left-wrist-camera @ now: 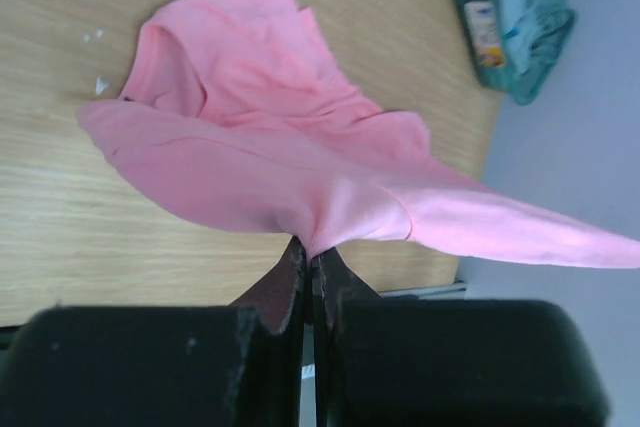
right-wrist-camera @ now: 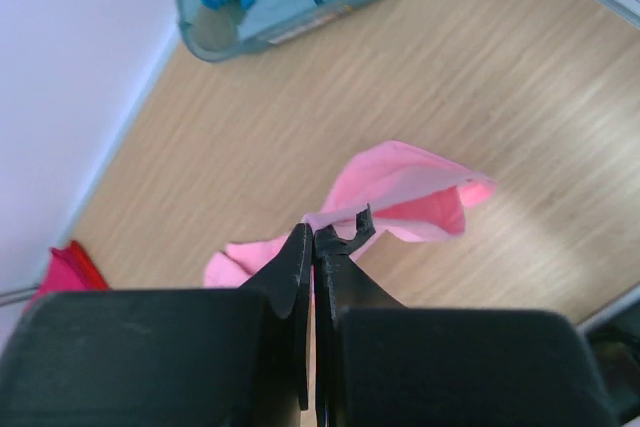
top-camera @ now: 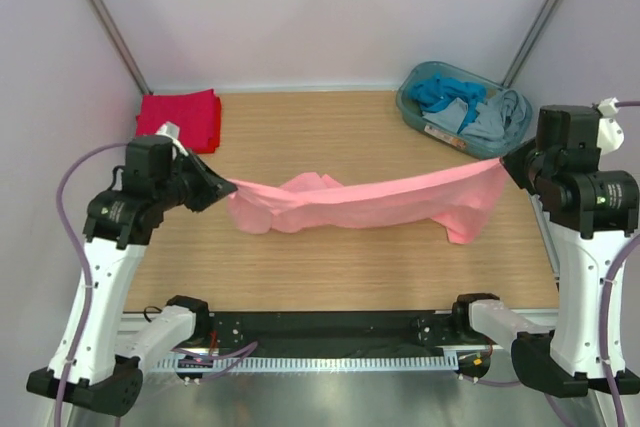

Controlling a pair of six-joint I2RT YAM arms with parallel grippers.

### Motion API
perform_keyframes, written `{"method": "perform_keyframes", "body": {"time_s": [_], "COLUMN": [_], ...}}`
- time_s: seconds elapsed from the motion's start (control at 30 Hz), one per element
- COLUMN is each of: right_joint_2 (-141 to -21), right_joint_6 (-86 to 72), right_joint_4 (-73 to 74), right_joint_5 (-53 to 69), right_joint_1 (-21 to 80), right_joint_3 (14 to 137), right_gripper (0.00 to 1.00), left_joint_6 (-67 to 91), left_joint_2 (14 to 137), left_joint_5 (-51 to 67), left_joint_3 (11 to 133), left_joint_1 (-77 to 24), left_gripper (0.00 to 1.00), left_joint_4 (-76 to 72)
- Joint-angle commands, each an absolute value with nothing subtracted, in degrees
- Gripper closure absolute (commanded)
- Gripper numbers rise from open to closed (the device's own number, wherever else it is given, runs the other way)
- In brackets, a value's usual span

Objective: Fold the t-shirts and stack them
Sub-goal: Flatten the tshirt out

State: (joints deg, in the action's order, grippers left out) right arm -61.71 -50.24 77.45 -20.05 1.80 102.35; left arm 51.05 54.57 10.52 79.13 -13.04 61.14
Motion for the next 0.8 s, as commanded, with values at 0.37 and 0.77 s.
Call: {"method": "perform_keyframes", "body": {"time_s": [0.37,0.77], "right_joint_2": [-61.9,-68.6], "right_joint_6": [-45.1,-48.0], "right_joint_4": [73.5,73.6], "right_joint_5": [-17.8,-13.2], "right_joint_1": [1.9,2.0], "right_joint_3": [81.2,80.4], "right_gripper": [0.99,0.99], "left_joint_6": [42.5,40.2], "left_joint_2": [60.1,69.4], "left_joint_5": [8.7,-4.9], "left_joint_3": [50.5,59.9], "left_joint_1": [-12.4,-12.5], "left_gripper": [0.95,0.53], "left_joint_4": [53.4,63.3]}}
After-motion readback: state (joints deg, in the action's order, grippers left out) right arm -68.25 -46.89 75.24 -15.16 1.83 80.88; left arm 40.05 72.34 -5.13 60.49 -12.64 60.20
